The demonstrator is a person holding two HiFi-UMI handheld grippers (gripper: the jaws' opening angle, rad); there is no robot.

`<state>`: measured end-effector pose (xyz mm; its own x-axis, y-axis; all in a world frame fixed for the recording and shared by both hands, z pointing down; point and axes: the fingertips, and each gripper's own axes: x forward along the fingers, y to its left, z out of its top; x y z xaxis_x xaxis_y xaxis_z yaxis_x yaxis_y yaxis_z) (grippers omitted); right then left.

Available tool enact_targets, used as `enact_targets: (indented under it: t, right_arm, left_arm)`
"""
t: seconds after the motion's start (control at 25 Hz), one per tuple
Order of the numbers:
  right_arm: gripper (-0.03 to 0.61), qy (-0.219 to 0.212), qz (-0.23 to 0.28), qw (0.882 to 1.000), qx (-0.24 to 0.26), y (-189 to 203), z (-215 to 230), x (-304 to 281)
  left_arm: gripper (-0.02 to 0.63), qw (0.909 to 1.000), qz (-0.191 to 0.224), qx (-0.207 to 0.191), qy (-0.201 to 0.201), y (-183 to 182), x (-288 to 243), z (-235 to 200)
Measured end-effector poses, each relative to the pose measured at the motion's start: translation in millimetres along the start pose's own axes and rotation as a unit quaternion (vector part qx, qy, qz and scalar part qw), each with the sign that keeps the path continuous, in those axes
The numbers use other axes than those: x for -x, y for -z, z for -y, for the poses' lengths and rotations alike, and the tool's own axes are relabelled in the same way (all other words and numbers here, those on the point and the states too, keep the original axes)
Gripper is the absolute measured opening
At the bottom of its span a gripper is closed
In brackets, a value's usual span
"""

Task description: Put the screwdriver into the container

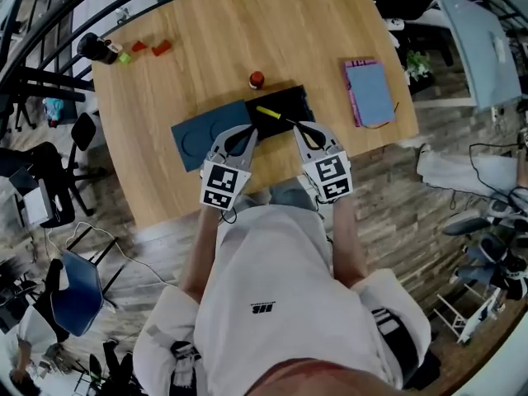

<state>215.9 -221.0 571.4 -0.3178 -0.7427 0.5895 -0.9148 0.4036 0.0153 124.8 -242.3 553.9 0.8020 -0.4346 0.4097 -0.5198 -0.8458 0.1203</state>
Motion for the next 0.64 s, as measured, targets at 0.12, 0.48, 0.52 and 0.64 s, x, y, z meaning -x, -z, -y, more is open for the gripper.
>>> enact_targets:
  t: [0.12,0.48,0.52,0.64]
  right_arm:
    - [-0.005,0.012,0.023,1.000,-0.015,-0.5,-4.9,15.6]
    - [-0.005,0.038,0.062,0.996,-0.045,-8.8,-10.8,47.7]
    - [-0.005,0.040,0.064,0.996,-0.046,-8.8,-11.5,49.7]
    - [-0.005,0.042,0.069,0.996,-0.049,-8.7,-13.6,55.2]
  left_arm:
    - [0.011,0.9999,0.002,-0.007,0.010,-1.5,5.2,6.1]
    - [0.011,0.9993,0.005,-0.026,0.028,-9.8,19.5,17.2]
    - [0.011,0.9992,0.004,-0.025,0.029,-9.5,20.7,18.9]
    - [0.011,0.9992,0.004,-0.024,0.031,-8.4,24.2,24.3]
